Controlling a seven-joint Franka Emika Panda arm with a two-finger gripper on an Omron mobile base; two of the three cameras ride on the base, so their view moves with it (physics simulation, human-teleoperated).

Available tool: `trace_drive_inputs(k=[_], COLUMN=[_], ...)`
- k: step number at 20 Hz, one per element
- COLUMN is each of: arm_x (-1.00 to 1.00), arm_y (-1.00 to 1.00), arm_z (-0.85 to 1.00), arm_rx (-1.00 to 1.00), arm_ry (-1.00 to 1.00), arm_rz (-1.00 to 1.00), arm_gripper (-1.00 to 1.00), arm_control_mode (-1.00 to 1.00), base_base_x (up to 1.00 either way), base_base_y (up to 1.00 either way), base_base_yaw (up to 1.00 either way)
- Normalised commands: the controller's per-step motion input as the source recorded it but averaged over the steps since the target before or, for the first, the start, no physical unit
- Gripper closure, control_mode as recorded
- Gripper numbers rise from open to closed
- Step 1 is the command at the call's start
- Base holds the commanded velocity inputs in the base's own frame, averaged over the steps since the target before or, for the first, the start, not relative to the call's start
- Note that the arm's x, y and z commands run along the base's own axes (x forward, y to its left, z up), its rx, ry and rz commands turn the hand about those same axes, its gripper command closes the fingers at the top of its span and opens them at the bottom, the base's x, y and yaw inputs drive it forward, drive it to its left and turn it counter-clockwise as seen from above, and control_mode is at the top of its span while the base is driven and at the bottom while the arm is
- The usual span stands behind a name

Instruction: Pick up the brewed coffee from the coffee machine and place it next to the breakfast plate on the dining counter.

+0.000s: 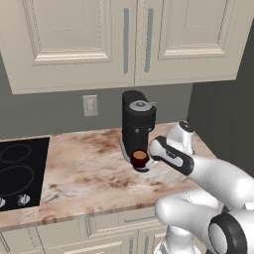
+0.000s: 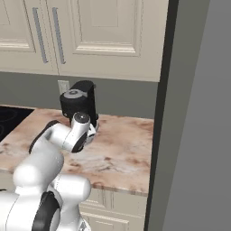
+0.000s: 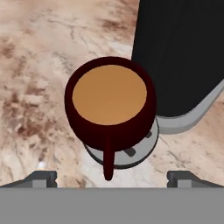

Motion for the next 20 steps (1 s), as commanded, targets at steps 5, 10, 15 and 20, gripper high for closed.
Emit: trace_drive_inputs(k=[5, 10, 15, 20], arm_x=[0.23, 0.21, 0.21, 0.15], arm_y=[0.00, 0.00, 0.02, 0.03], arm_z=[-0.19, -0.20, -0.16, -0.11], arm_rx=[0.00, 0.00, 0.00, 0.00], arm_ry=[0.00, 0.00, 0.00, 0.00], arm_rz=[0.01, 0.01, 0.01, 0.02], arm_gripper=[-1.00, -1.00, 1.00, 1.00], arm_control_mode=[-1.00, -1.00, -1.00, -1.00], base_base_x=[0.00, 0.00, 0.00, 0.00], base_base_y=[0.00, 0.00, 0.00, 0.00], base_base_yaw=[0.00, 0.00, 0.00, 0.00])
